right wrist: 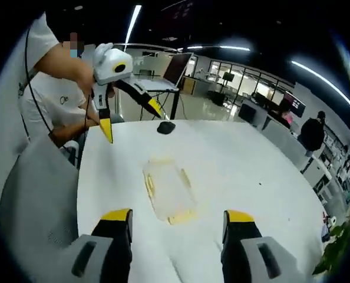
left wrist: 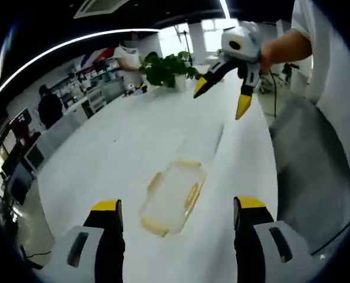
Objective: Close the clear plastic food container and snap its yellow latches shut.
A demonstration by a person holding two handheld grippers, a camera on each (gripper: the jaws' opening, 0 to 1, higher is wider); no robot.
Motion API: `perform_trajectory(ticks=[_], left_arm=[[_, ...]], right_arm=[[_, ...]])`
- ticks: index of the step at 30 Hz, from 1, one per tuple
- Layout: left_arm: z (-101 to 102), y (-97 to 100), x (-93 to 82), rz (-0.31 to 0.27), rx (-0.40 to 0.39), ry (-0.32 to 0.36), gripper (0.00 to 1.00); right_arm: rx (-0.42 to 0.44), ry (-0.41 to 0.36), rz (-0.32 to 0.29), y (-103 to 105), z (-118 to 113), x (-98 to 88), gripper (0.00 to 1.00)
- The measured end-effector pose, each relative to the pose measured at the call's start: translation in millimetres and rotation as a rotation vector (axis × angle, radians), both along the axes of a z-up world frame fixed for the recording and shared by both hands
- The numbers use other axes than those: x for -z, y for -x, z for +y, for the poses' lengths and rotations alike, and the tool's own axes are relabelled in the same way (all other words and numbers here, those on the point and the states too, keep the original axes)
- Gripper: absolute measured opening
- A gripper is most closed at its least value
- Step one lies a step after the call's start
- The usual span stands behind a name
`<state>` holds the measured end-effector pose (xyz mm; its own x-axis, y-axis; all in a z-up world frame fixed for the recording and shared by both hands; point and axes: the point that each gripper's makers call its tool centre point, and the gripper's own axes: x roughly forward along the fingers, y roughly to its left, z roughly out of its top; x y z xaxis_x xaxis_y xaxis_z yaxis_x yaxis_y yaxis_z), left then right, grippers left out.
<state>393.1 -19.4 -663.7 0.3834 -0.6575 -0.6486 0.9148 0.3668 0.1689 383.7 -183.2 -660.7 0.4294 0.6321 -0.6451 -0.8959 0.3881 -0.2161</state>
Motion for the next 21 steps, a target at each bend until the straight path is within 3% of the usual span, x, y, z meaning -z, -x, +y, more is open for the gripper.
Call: perform_trajectory(ticks=[5,6,8,15,21], left_arm=[[7.3,-13.5,10.3,0.005,0.013,-0.042,0.73],[12.1,-16.6,15.1,0.0,0.025,-0.082,0.71],[13.3,-20.0,18.8,0.01,0.035,-0.079,0.71],[31.0,-31.9,44.4,0.022,0.108,-0.192,0.68],[36.4,-40.9,59.3,0.009,0.17,-0.236,0.63]], right_arm=[[-0.045,0.032,0.009,-4.7,10.3,10.7,0.58],[-0.045,0.037,0.003,-6.5,10.4,11.7,0.57],[-0.06,0.043,0.018,-7.0,11.8,16.0,0.55],[-0.094,0.098,0.041,-13.8,10.5,33.2,0.49],[-0.112,0.125,0.059,-16.2,14.7,47.3,0.46]])
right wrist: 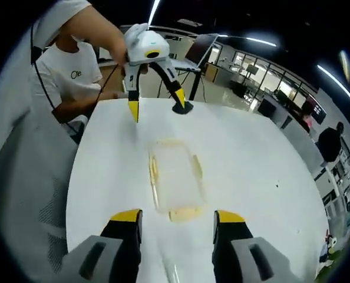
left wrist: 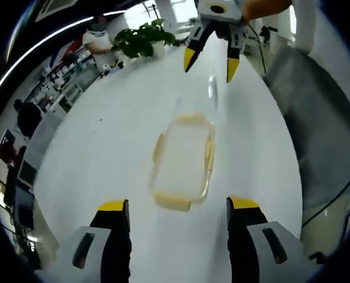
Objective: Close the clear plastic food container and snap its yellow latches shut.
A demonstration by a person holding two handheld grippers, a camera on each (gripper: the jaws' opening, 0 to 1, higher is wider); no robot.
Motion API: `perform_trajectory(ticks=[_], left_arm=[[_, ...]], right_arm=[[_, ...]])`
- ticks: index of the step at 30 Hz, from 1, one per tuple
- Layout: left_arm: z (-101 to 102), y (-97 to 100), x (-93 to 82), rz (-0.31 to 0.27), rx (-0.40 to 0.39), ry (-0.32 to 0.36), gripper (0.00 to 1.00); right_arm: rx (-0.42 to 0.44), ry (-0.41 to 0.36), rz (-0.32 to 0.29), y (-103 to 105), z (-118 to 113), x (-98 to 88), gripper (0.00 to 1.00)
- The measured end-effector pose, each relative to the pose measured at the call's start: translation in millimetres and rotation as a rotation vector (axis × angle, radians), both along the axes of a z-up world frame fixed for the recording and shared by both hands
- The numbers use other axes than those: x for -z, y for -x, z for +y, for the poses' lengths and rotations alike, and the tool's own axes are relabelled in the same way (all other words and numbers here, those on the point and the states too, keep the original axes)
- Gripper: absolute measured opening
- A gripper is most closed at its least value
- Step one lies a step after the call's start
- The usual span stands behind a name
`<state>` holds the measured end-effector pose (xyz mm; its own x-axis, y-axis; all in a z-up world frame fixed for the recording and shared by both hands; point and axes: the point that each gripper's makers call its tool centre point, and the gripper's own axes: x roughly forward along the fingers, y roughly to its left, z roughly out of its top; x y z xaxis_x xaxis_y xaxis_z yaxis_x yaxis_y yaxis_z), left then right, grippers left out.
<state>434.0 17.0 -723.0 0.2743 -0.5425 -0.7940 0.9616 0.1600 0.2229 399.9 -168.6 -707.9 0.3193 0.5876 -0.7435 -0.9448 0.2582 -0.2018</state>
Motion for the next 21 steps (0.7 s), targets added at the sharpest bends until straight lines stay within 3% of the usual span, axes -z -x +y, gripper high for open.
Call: perform_trajectory(ticks=[3,5,15,21], left_arm=[[5.1,-1.5,10.0,0.019,0.03,-0.054,0.54],[3.2,-4.4,12.2,-0.005,0.06,-0.059,0.56],[2.9,-13.1,31.4,0.021,0.161,-0.139,0.54],[2.7,-20.9,42.7,0.058,0.165,-0.15,0.54]], right_arm=[[-0.001,0.008,0.009,-6.0,1.5,5.1,0.45],[-0.012,0.024,0.014,-9.1,2.4,9.7,0.44],[-0.063,0.09,0.032,-24.7,6.8,27.9,0.46],[-0.088,0.117,0.07,-29.5,9.2,38.8,0.45]])
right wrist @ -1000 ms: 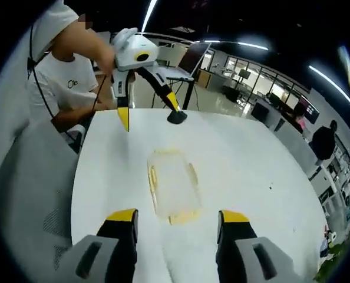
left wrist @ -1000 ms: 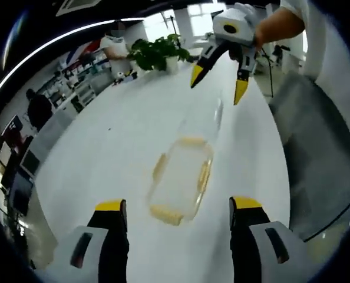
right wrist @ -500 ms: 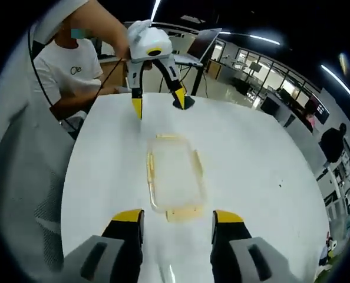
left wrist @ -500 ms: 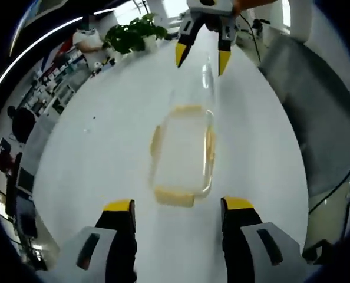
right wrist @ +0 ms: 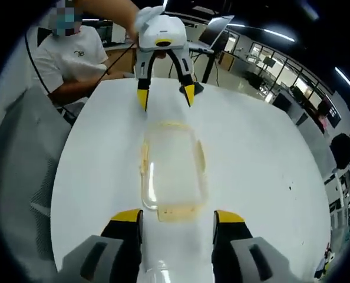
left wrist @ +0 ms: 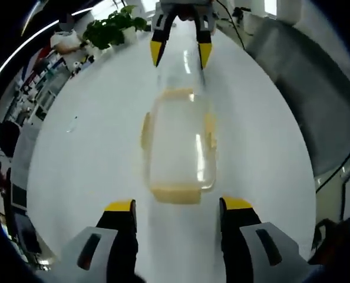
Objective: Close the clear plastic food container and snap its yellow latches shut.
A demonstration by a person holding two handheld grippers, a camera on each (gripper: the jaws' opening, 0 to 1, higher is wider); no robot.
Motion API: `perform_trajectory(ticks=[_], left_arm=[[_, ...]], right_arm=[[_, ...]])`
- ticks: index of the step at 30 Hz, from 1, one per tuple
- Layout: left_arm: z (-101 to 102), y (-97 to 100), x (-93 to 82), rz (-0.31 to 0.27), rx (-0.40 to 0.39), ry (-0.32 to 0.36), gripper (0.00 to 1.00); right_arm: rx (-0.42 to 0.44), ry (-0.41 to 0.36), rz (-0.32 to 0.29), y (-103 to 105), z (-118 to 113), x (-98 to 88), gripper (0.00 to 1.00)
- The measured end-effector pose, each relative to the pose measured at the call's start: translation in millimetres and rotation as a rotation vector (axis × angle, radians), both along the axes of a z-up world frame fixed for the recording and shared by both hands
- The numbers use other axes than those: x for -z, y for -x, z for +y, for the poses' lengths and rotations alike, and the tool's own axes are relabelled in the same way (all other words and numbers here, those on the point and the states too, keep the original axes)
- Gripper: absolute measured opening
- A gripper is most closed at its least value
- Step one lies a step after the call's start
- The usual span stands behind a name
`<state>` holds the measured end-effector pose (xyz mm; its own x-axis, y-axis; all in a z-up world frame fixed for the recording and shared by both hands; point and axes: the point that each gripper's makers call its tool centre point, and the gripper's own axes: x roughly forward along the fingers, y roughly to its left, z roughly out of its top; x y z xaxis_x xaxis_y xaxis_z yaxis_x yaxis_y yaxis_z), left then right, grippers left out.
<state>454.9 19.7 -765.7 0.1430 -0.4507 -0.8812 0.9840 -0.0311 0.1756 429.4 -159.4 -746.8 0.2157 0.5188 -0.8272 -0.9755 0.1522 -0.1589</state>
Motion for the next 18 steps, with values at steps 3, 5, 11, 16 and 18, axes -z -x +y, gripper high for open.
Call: perform_trajectory(ticks=[3,5,11,16,18], left_arm=[[-0.9,-3.2,3.1,0.013,-0.015,0.005,0.56],[0.8,-3.9,7.4,0.019,-0.005,-0.01,0.55],[-0.3,-3.5,18.2,0.054,0.027,-0.017,0.5],[-4.4,-4.9,21.9,0.054,0.027,-0.011,0.51],[-6.5,-3.3,22.0,0.05,0.049,-0.008,0.49]], right_arm=[[-0.012,0.018,0.0,-2.8,0.5,5.0,0.44],[-0.019,0.022,0.009,-4.8,2.3,8.5,0.43],[-0.014,0.043,0.06,-4.1,2.1,20.1,0.44],[-0.026,0.047,0.089,-1.7,2.9,25.3,0.43],[-0.032,0.056,0.086,-2.9,3.7,27.8,0.42]])
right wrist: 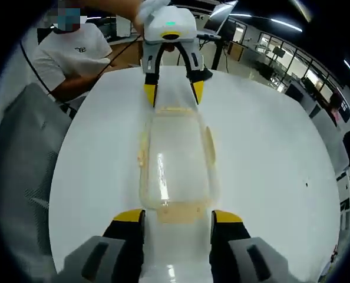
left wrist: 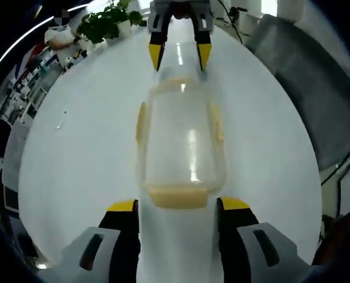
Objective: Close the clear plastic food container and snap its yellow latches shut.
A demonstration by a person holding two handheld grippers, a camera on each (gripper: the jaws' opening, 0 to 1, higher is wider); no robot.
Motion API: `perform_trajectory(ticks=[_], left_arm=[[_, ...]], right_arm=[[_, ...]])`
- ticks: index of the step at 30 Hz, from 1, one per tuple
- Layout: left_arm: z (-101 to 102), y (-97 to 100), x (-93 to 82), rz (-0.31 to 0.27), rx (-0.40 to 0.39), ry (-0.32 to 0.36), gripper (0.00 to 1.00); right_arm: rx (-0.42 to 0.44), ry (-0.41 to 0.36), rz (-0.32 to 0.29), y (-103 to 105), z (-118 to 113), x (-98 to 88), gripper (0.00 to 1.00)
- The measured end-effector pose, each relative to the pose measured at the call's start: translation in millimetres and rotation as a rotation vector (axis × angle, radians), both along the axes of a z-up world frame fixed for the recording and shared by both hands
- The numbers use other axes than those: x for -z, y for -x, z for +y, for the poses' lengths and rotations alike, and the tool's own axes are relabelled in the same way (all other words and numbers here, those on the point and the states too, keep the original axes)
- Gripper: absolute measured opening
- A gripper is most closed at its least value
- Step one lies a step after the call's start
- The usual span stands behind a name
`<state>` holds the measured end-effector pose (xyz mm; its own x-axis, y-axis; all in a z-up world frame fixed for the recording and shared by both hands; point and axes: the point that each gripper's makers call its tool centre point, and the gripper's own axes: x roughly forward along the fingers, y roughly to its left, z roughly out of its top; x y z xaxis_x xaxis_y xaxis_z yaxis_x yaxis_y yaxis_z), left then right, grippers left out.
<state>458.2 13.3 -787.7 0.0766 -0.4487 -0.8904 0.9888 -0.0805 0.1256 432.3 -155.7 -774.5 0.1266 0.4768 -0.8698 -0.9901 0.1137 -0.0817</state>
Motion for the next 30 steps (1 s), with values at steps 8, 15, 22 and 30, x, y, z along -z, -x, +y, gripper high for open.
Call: perform_trajectory(ticks=[8,15,22,30], left_arm=[[-2.3,4.2,4.9,0.081,-0.004,0.029,0.44],[-4.7,4.3,10.0,0.089,0.009,0.029,0.44],[-4.4,0.7,13.0,0.092,-0.001,0.029,0.43],[-9.3,7.7,13.1,0.114,0.003,0.027,0.38]], right_arm=[[-0.031,0.037,0.024,-4.0,1.6,10.9,0.43],[-0.041,0.057,0.053,-7.0,-0.1,19.3,0.43],[-0.064,0.074,0.054,-6.6,0.8,24.0,0.42],[-0.074,0.088,0.081,-5.3,-3.3,32.5,0.38]])
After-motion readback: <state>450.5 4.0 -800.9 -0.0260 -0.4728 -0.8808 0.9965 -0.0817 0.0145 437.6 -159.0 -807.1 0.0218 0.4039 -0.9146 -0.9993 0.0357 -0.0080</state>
